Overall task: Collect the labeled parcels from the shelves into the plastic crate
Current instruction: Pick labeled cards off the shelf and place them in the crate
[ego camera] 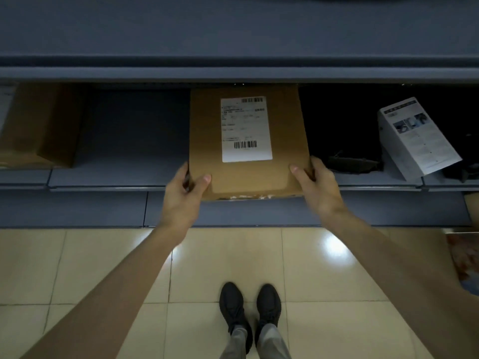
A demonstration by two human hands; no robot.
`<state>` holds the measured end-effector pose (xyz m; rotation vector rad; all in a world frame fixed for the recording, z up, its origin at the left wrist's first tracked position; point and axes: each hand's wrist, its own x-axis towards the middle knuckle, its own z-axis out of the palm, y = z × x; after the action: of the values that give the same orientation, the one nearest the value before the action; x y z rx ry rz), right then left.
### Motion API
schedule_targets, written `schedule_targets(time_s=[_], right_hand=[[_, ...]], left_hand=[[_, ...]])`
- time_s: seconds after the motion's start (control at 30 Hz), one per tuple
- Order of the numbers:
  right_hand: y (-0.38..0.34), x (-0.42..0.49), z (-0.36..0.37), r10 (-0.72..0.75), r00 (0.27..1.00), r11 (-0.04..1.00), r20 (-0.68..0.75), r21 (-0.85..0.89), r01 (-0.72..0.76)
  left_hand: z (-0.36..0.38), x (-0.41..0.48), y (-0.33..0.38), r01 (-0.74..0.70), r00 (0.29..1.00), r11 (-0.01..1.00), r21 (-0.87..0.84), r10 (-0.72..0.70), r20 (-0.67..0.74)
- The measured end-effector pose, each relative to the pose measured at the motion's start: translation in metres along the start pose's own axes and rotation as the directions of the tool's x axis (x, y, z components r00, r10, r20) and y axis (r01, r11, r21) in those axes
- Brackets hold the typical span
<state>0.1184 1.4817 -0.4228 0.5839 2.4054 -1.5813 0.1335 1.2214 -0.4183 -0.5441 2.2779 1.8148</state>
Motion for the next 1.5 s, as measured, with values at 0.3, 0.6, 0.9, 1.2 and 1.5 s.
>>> schedule_targets(time_s=[0.3, 0.6, 0.9, 1.2, 1.5], right_hand=[[-0.041, 0.043, 0.034, 0.026, 1.0, 0.992, 0.012, -0.124, -0.024], [-0.065, 0.053, 0.031, 0.012, 0.997, 0.935, 0.08, -0.354, 0.017], [-0.069, 0.035, -0.04, -0.305, 0.894, 0.473, 0.328, -0.763, 0.441], [-0.031, 0.039, -0.168, -0.355, 0.879, 0.318, 0.318, -0.843, 0.433], [0.015, 0.058, -0.183, -0.208, 0.945, 0.52, 0.25, -0.79, 0.324]], left_hand=[[-0.03, 0.054, 0.02, 0.011, 1.0, 0.994, 0.111, -0.009, -0.022], [-0.042, 0.075, 0.039, 0.016, 1.0, 0.932, 0.363, -0.015, -0.004], [0.032, 0.023, 0.094, -0.317, 0.935, 0.374, 0.872, 0.279, 0.22], [0.185, -0.011, 0.122, -0.435, 0.889, 0.283, 0.855, 0.286, 0.358], [0.241, -0.003, 0.093, -0.44, 0.897, 0.357, 0.824, 0.222, 0.382]])
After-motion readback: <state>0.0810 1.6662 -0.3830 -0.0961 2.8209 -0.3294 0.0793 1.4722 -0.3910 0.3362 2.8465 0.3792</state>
